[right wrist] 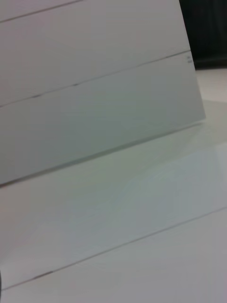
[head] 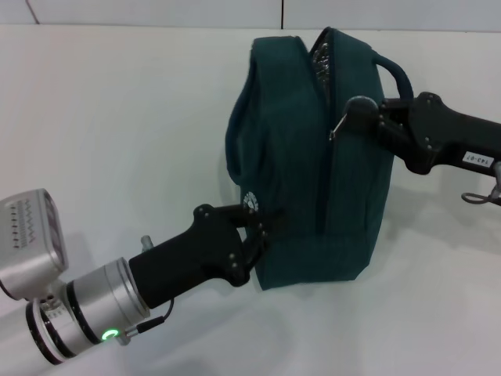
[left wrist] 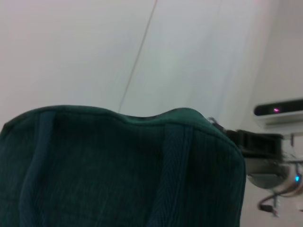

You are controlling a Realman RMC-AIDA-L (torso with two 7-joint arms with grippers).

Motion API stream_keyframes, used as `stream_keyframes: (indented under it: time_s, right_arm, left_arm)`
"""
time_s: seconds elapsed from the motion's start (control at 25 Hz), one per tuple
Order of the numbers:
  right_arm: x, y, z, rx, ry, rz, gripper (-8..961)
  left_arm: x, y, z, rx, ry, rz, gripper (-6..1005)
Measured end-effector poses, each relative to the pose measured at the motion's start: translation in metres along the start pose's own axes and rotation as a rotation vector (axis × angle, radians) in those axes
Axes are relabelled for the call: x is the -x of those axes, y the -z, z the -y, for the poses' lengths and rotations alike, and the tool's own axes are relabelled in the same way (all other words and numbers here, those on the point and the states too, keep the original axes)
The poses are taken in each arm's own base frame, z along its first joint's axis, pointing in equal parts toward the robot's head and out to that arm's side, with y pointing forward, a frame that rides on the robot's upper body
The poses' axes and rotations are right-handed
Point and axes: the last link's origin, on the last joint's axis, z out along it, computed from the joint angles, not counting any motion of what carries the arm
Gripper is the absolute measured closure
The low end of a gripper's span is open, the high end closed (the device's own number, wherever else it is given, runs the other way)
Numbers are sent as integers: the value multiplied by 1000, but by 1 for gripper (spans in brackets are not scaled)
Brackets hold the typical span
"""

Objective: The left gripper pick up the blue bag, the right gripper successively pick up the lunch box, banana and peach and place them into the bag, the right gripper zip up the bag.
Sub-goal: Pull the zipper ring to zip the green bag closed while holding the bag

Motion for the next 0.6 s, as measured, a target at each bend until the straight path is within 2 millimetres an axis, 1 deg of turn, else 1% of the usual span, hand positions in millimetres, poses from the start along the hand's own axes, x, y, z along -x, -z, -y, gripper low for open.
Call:
stream_keyframes:
  time_s: [0.4,0.6]
  right_arm:
    - [3,2,3,-30,7,33,943]
    - [2,3,3,-34,6,33,943]
  left_arm:
    - [4,-1,-6,65,-26,47,878]
    - [4,2,-5,67,-33,53,856]
